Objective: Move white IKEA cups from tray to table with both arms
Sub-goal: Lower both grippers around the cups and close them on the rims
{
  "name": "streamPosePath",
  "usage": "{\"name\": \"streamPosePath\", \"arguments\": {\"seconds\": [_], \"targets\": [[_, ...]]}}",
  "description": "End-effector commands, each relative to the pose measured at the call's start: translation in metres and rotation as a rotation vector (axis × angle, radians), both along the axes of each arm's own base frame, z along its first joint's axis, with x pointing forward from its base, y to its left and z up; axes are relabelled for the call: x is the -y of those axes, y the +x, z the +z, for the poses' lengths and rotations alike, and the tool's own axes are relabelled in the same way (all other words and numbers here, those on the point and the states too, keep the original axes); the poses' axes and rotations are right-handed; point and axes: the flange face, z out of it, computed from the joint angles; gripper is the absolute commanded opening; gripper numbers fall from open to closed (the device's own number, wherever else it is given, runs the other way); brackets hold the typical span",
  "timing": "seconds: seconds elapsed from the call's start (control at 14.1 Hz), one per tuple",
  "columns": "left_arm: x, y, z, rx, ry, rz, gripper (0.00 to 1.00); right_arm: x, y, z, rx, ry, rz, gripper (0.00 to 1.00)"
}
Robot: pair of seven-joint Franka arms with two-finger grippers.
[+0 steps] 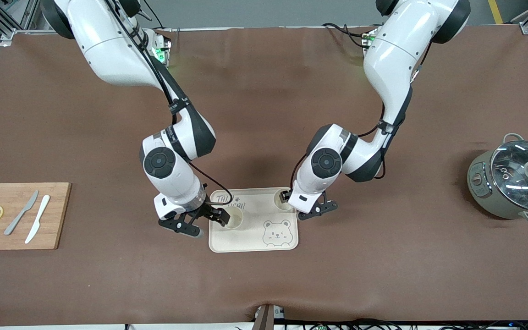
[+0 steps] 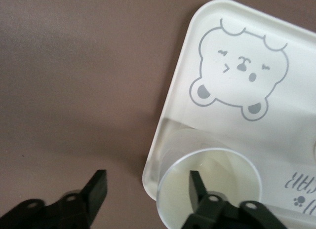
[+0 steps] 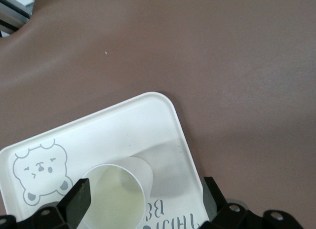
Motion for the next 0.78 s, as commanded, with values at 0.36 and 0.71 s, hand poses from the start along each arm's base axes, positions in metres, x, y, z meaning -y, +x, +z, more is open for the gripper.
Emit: {"name": "streamPosePath", "arguments": {"seconds": [0.36,0.71], "targets": [[0.005,0.005,0.007,0.043,-0.001,0.032,0.10,-0.023,-0.011,-0.030,-0.015,-0.047,0.035,1.00],[0.004,0.006,0.010,0.049,-0.006,0.048,0.00,-0.031,-0.019,-0.063,-0.038,-0.059,0.048,1.00]]}}
